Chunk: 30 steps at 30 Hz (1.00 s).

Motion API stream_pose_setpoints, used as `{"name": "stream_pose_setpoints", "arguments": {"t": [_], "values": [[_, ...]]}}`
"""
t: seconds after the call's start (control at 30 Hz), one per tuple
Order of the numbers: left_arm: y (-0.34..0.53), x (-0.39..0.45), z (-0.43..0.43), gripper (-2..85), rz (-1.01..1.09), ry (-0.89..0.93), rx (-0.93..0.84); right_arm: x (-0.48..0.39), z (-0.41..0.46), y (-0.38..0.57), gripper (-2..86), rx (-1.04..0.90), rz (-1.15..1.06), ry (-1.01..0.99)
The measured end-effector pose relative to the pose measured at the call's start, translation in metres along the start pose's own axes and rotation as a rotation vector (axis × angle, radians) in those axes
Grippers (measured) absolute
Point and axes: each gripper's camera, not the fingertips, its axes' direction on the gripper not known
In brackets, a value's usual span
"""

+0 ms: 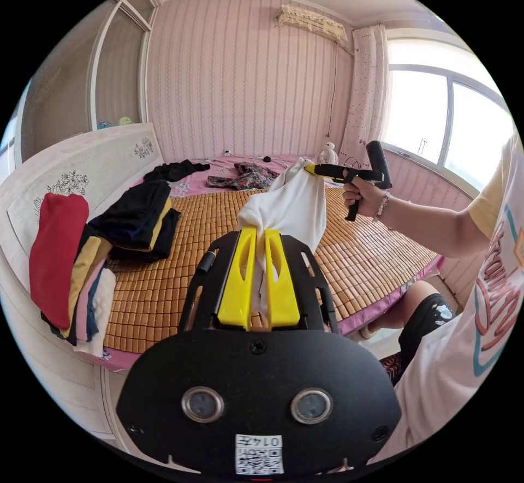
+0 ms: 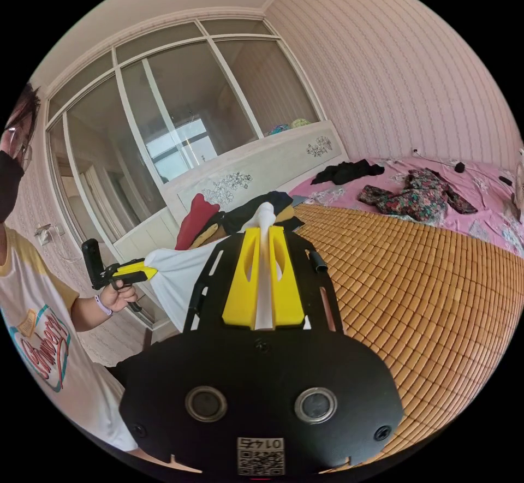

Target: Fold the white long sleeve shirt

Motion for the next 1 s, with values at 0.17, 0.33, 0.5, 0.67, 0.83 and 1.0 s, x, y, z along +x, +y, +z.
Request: {"name": "stream_pose_setpoints", "arguments": {"t": [0.17, 0.33, 0.5, 0.67, 0.83, 1.0], "values": [[-0.029, -0.088, -0.018, 3.9, -0.07, -0.108, 0.11, -0.045, 0.111, -0.135, 2.1, -0.049, -0.24, -0.049], [-0.063, -0.208, 0.017, 7.7, -0.233, -0.35, 0.102, -0.068, 0.32, -0.286, 4.9, -0.192, -0.165, 0.052], [-0.015, -0.282, 0.042, 6.4, -0.457, -0.416, 0.048, -0.073, 0.37, -0.263, 8.0, -0.118, -0.144, 0.11], [0.073, -0.197, 0.031, 3.8, -0.34, -0.286, 0.025, -0.041, 0.296, -0.12, 7.8, -0.315, -0.307, 0.149], [0.15, -0.088, 0.036, 1.7, -0.3, -0.167, -0.109, -0.002, 0.089, 0.089, 7.8, -0.582, -0.106, 0.405], [0.163, 0.019, 0.066, 0.4, -0.197, 0.044, -0.169, -0.019, -0.113, 0.193, 8.1, -0.621, 0.245, 0.71]]}}
